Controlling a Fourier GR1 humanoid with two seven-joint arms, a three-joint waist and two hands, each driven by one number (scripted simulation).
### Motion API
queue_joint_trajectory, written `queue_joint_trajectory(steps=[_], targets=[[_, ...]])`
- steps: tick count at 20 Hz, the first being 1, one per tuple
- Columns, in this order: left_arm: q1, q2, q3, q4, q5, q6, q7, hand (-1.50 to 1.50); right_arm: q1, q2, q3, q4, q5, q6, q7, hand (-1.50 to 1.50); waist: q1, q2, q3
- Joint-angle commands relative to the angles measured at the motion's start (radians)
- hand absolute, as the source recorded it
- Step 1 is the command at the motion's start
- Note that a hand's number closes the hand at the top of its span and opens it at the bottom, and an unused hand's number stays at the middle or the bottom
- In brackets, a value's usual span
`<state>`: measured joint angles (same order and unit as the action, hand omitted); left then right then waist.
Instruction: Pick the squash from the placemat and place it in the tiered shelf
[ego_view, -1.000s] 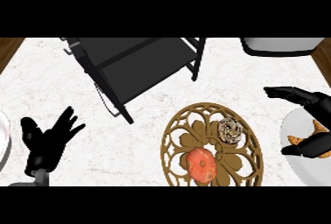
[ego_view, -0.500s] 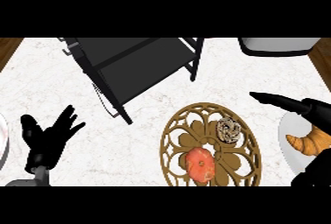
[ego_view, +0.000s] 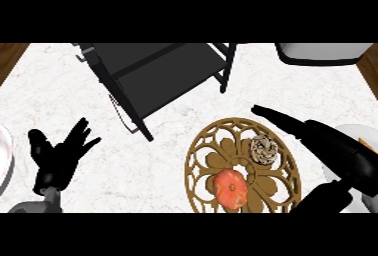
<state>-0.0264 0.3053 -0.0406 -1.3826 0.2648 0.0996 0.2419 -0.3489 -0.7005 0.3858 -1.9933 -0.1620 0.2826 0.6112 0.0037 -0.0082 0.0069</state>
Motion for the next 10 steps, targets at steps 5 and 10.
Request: queue_joint_trajectory(steps=[5, 10], targets=[[-0.046, -0.002, 0.020, 0.049, 0.001, -0.023, 0.050, 0.00, -0.060, 0.134, 0.176, -0.036, 0.170, 0.008, 0.257, -1.50, -0.001, 0.008, -0.008], [-0.023, -0.018, 0.035, 0.090, -0.022, -0.037, -0.014, 0.00, -0.084, 0.216, 0.211, -0.032, 0.225, 0.052, 0.348, -1.50, 0.000, 0.008, -0.008]])
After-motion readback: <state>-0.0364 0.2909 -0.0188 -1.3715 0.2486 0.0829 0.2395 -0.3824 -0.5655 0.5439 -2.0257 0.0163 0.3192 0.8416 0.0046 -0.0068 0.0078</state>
